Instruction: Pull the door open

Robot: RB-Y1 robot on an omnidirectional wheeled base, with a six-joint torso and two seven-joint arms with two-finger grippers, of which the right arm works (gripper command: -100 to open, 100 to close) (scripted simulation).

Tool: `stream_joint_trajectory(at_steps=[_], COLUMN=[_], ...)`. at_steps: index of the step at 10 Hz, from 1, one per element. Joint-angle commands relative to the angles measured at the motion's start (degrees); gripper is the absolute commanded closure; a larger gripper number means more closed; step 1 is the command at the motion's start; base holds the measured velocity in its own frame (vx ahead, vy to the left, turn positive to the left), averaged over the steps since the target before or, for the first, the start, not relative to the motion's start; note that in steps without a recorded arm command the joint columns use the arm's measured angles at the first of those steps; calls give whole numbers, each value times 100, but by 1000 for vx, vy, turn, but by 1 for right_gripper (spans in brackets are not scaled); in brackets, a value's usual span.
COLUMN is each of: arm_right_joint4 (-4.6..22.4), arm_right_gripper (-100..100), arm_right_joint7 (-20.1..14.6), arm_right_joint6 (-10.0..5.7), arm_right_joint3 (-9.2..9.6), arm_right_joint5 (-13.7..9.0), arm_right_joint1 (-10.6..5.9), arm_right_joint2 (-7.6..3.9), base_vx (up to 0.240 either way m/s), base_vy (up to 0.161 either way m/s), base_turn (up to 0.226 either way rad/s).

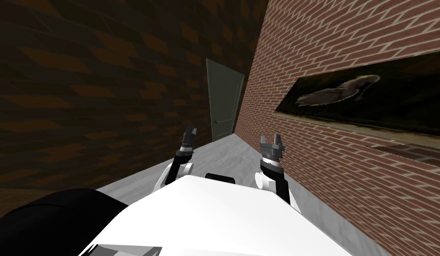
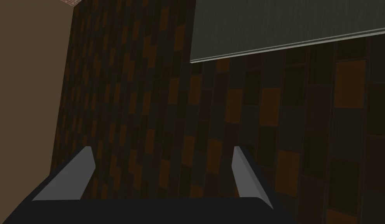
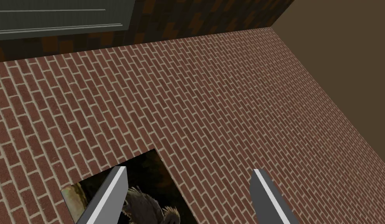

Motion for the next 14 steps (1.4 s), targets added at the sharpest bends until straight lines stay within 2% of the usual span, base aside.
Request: stream_joint_trajectory(at_steps=[1, 12, 14], arm_right_joint4=[121, 854, 1043], arm_right_gripper=[-100, -100, -100], arm_right_joint7=[186, 1309, 1599], arm_right_joint6=[-38, -268, -328], arm_right_joint3=[-9, -64, -78], arm_right_joint5=[22, 155, 189], arm_right_joint1=[4, 31, 38], arm_right_joint2=[-52, -258, -295], base_vx=[71, 106, 119], base_vy=[28, 25, 27], base_turn=[121, 102, 133])
